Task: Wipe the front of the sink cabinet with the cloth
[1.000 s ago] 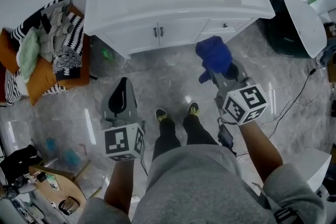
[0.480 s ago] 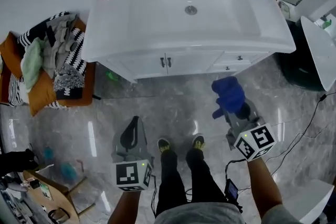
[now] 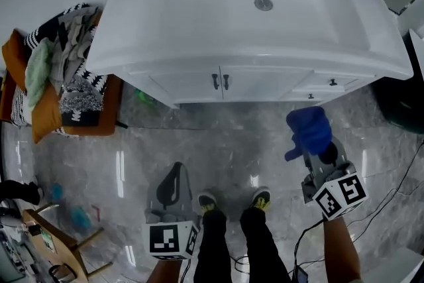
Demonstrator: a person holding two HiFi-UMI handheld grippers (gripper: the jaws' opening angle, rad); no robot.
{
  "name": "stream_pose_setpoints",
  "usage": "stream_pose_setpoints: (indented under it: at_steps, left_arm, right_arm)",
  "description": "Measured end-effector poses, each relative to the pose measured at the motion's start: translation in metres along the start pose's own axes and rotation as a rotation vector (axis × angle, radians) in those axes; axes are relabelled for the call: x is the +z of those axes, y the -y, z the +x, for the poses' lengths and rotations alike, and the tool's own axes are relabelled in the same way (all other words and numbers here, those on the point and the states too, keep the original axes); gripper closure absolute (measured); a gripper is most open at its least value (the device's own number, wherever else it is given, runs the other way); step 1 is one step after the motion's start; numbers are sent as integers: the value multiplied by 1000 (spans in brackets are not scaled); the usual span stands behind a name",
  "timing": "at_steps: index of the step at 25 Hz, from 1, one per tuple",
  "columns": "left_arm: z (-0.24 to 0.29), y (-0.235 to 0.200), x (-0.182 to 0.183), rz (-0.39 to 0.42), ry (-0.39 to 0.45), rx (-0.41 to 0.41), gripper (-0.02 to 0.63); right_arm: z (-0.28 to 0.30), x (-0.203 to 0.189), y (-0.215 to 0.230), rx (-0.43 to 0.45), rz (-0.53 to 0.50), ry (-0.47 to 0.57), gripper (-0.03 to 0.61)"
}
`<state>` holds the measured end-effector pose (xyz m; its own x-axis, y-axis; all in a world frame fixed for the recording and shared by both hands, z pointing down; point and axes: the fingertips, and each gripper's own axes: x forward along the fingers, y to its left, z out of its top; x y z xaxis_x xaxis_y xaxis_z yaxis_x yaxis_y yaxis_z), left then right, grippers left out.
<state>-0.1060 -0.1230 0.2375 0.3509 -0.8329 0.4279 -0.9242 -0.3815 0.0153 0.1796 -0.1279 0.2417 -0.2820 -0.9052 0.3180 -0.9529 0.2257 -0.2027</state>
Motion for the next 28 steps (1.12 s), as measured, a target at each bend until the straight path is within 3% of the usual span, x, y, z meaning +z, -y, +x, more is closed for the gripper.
stream_pose_setpoints:
  at_steps: [6,10,16,25,28]
  left_arm:
    - [42,-8,-63,-2,6,11,604]
    - [75,-15,-102,5,30,19,604]
    - [138,-29,-161,-13,93,38,603]
    - [220,-54,-242,-18,182,63,604]
    - [247,-51,-261,-20,195,36,604]
  right_arm:
    - [42,-34,35,-101,43,42,509]
    - [65,-49,66,-205,-16,99,508]
    - [102,-78,102,-280,-66,171,508]
    - [124,-103,145,-369,-20,374,508]
    - [123,-98,151,-403,-85,451,508]
